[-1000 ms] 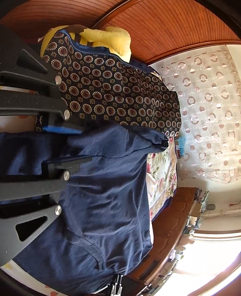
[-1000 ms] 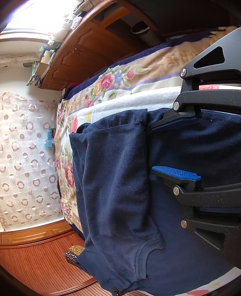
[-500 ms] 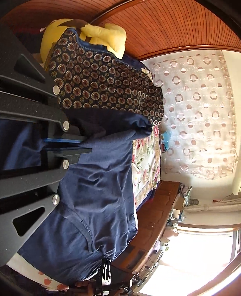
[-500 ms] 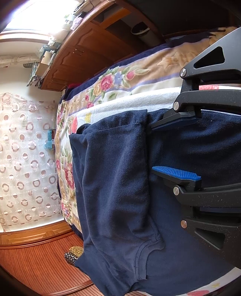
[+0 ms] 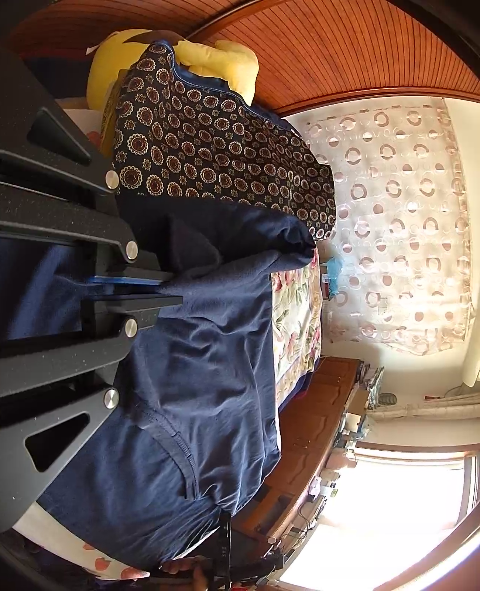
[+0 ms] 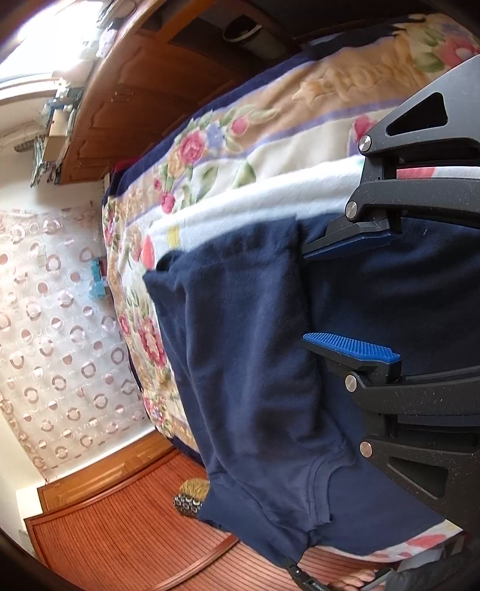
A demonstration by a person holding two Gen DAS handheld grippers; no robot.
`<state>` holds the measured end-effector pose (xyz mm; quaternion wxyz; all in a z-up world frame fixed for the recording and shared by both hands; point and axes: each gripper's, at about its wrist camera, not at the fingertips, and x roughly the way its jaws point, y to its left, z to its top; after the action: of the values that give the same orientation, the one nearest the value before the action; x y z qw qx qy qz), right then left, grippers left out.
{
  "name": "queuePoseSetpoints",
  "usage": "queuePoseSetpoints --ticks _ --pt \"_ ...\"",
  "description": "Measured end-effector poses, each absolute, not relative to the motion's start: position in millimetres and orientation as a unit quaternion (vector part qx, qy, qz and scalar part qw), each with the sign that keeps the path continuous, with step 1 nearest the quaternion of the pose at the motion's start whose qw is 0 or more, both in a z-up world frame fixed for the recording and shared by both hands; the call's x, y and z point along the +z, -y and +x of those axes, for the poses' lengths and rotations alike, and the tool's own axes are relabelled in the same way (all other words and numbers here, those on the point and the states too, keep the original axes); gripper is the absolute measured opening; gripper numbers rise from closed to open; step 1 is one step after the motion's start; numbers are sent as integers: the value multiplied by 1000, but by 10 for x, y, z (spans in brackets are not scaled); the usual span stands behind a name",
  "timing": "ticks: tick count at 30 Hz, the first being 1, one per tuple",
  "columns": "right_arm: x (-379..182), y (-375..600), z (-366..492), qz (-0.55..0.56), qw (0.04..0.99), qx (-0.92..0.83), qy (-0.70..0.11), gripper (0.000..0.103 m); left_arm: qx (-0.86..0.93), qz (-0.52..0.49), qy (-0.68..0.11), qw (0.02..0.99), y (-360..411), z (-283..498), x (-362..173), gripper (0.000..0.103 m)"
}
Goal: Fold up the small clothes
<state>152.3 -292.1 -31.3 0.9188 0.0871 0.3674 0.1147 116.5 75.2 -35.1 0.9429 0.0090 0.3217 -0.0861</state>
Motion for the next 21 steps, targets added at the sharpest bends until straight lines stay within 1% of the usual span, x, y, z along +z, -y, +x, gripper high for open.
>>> queuePoseSetpoints --ticks 5,9,10,11,15,18,21 --pt "-365 2777 1682 85 914 113 -380 43 -83 2 -320 944 -765 1168 -341 4" --pt "-382 2740 1778 87 919 90 -374 43 -82 -4 -316 945 -791 1155 -323 4" --pt "-380 2733 1792 86 920 87 -373 27 -81 -7 -314 946 -800 1152 -317 4" --pt "-393 2717 1806 81 922 79 -371 4 -78 -9 -311 947 -815 1144 -307 4" --pt "-353 2656 1761 61 934 79 -344 3 -76 -23 -299 951 -884 1112 -225 4" --pt "-128 2659 1587 59 947 92 -302 3 -79 -29 -289 954 -938 1060 -139 4" --pt "21 2594 1414 37 954 102 -281 3 -77 -27 -285 955 -963 1022 -75 4"
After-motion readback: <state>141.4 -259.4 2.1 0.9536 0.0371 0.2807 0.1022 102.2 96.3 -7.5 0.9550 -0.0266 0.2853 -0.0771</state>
